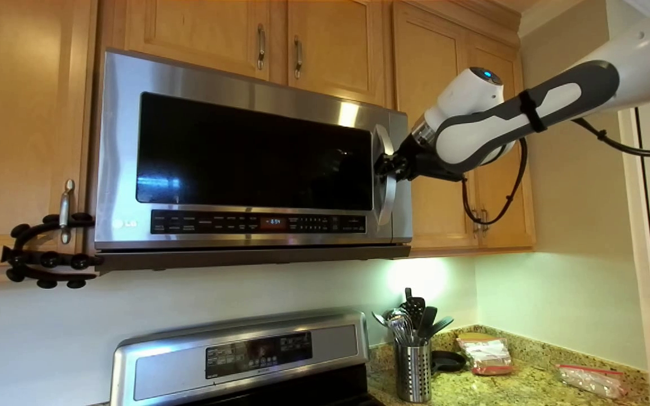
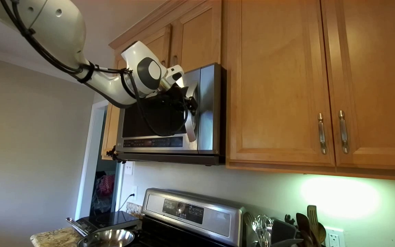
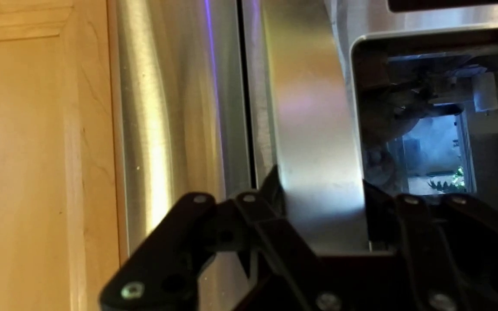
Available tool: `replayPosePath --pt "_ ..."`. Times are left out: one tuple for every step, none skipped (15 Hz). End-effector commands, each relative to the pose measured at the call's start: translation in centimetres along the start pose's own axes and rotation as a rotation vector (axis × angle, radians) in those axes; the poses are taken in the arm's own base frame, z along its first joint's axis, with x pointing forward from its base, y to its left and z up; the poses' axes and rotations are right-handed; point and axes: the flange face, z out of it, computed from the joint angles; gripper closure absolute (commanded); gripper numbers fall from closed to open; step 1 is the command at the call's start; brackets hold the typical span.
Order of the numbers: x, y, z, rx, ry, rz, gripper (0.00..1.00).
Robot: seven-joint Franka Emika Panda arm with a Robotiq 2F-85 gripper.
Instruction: Open the microwave door
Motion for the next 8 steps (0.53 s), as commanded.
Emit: replayPosePath --pt "-0.1 -1.2 -0.5 -0.016 -0.011 -0.01 0.9" --pt "0.0 -1.3 -0.4 -0.022 -0.009 -0.017 0.91" --pt "-0.1 -1.7 -0.6 -0.024 -0.008 -0.027 0.96" --pt "-0.2 -2.1 -0.7 -0.023 -0.008 -0.037 0.97" --pt "-0.4 -2.4 -0.9 -0.035 -0.006 -0.05 0.99" --pt "-0.6 -2.9 -1.1 -0.037 -0.011 -0.067 0.94" --pt "-0.9 -3.6 -1.4 -0.024 -0.03 -0.081 0.94" --pt "-1.1 -4.1 -1.8 -0.022 -0.041 -0.088 0.94"
